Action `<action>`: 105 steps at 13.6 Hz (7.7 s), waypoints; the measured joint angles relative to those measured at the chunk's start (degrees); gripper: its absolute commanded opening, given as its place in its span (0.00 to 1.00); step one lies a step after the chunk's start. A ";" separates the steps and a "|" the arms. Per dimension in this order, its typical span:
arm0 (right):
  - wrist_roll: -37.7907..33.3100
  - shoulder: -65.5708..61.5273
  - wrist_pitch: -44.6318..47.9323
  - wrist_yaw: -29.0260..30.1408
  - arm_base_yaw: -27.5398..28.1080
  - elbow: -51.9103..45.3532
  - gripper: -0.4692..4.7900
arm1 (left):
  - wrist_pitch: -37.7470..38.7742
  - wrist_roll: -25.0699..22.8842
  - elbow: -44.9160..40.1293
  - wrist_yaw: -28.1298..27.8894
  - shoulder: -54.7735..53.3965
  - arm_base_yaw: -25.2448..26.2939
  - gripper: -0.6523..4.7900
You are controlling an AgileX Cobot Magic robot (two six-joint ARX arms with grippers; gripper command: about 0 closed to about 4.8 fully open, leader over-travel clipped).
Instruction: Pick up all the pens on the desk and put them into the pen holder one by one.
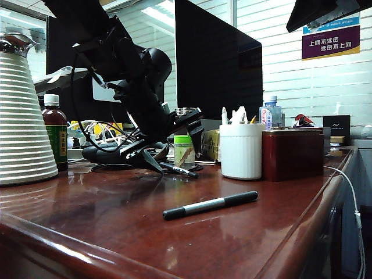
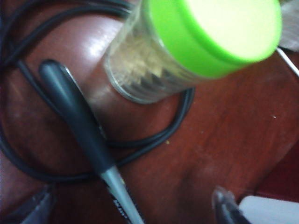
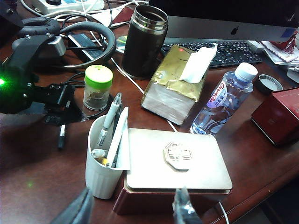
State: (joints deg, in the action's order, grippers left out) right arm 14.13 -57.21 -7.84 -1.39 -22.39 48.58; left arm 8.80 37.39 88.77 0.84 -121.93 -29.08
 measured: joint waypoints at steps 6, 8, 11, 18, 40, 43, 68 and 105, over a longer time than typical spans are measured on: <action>0.00 0.04 -0.24 -0.11 0.00 0.00 0.53 | -2.64 8.55 0.79 8.44 -3.61 0.59 0.11; 0.00 0.04 -0.24 -0.11 0.00 0.00 0.53 | -2.80 9.86 0.85 10.86 -3.78 0.52 0.11; 0.00 0.04 -0.24 -0.11 0.02 0.00 0.53 | -2.64 9.88 0.74 15.47 -3.58 0.61 0.11; 0.00 0.04 -0.26 -2.73 0.02 0.00 0.53 | -25.94 -24.74 0.02 27.34 9.22 0.81 0.11; 0.00 -2.78 -0.63 -3.52 0.07 -1.79 0.53 | -58.75 -18.47 -11.67 30.03 -2.82 -2.95 0.43; 0.00 -2.78 -0.63 -3.52 0.09 -1.79 0.53 | -58.80 -18.64 -11.67 30.03 -2.82 -2.95 0.49; -0.85 2.05 -18.56 3.63 0.00 -1.75 0.53 | 34.75 -45.37 -11.58 8.94 18.99 -17.97 1.00; -10.75 2.19 2.45 1.09 0.02 0.52 0.45 | -52.94 -24.87 -11.58 21.35 1.18 -6.64 0.11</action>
State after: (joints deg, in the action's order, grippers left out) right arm 3.38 -55.02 -5.39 -0.30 -22.37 49.10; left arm -44.14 12.51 77.19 22.20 -120.75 -35.73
